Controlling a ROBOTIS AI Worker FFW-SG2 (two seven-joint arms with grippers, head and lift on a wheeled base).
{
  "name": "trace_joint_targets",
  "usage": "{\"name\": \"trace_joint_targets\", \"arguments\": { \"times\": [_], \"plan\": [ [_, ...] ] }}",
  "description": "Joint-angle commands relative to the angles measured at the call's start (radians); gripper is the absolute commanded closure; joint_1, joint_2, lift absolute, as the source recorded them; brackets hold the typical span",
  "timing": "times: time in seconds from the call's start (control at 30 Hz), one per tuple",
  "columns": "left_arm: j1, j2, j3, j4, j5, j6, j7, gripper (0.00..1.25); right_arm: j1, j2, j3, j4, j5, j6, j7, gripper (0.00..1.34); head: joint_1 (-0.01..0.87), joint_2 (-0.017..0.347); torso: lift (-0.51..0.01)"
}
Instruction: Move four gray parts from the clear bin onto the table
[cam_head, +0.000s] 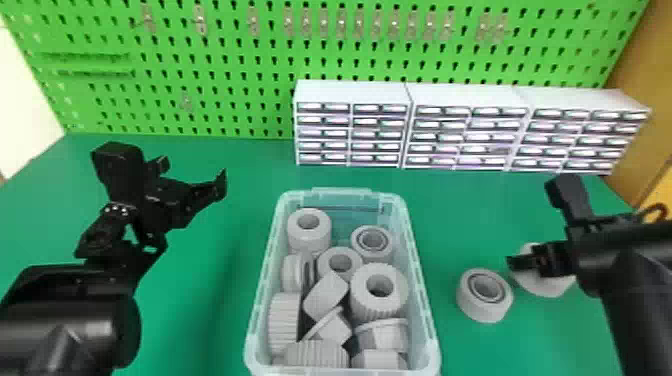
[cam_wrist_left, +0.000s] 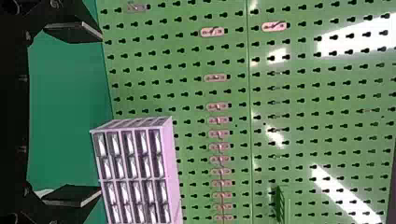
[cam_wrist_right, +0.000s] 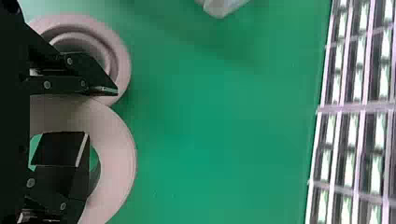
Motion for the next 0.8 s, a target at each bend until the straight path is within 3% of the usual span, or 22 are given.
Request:
{"name": "trace_joint_targets", "arguments": {
  "times": [0.0, 0.37, 0.77],
  "plan": [
    [-0.001, 0.000, -0.002, 0.000, 0.001, 0.000, 0.000, 0.13, 0.020, -0.008, -0.044, -0.025, 0.040, 0.013, 0.000, 1.02, 0.678, 0.034, -0.050],
    [-0.004, 0.000, -0.009, 0.000, 0.002, 0.003, 0.000, 0.14, 0.063, 0.003, -0.087, -0.028, 0.106, 0.013, 0.000, 1.02, 0.678, 0.034, -0.050],
    [-0.007, 0.000, -0.014, 0.002, -0.001, 0.008, 0.000, 0.14, 0.063, 0.003, -0.094, -0.001, 0.102, -0.003, 0.000, 1.02, 0.678, 0.034, -0.050]
  ]
}}
